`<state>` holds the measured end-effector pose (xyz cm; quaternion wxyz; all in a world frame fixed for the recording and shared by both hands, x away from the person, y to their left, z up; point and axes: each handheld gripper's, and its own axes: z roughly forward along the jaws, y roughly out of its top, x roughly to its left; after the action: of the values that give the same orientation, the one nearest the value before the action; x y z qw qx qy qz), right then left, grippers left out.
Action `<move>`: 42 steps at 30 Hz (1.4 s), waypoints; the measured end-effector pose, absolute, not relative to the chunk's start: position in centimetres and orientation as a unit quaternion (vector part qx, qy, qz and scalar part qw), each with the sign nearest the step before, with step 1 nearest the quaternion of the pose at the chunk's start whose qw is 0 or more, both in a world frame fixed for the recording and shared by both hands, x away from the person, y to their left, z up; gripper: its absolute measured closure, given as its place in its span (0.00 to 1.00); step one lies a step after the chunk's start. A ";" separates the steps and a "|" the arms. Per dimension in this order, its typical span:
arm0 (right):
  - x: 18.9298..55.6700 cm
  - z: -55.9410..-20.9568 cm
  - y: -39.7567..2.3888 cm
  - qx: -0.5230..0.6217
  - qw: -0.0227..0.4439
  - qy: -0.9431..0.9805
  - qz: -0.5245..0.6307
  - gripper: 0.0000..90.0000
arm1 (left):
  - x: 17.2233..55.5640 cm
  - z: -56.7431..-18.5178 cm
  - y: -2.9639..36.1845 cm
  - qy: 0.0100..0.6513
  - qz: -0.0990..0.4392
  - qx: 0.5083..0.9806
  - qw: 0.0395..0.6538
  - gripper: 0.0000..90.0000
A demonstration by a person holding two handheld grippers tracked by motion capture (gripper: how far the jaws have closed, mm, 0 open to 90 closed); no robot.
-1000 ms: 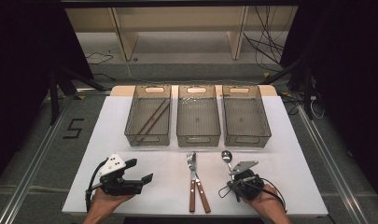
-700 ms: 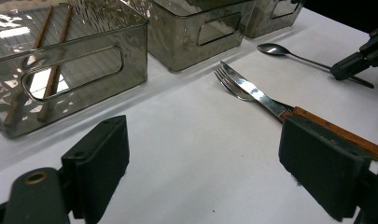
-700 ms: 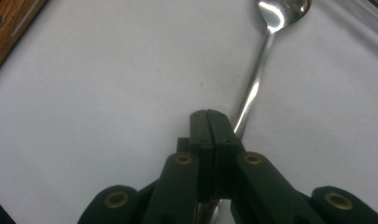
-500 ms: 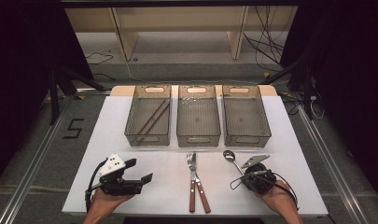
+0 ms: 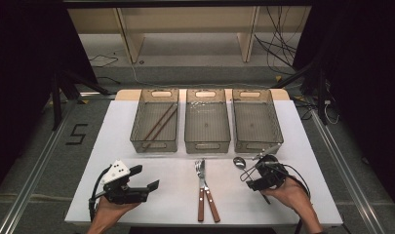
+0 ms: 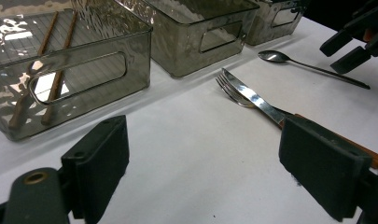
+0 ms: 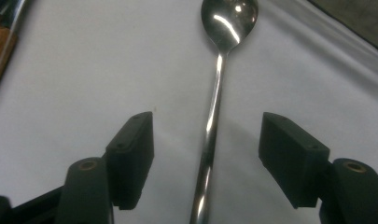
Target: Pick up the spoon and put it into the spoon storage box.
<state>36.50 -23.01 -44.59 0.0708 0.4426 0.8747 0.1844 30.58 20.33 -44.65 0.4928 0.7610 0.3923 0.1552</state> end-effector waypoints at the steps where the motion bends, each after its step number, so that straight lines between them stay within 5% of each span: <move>1: 36.7 -44.7 -22.8 0.442 0.070 0.876 0.182 0.39 | 30.6 -44.6 20.3 0.392 0.155 0.761 0.493 0.18; 4: 37.3 -45.1 -22.3 0.439 0.062 0.880 0.168 0.39 | 30.6 -44.6 20.3 0.392 0.155 0.761 0.493 0.18; 18: 38.6 -45.7 -21.3 0.436 0.063 0.890 0.118 0.70 | 30.6 -44.7 20.3 0.389 0.158 0.763 0.491 0.18; 42: 39.3 -45.6 -20.7 0.429 0.049 0.896 0.101 0.95 | 30.5 -44.7 20.1 0.382 0.160 0.770 0.485 0.18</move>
<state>39.30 -20.71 -45.55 0.0488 0.4292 0.8963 0.1009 30.54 20.05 -44.68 0.4851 0.7701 0.3824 0.1596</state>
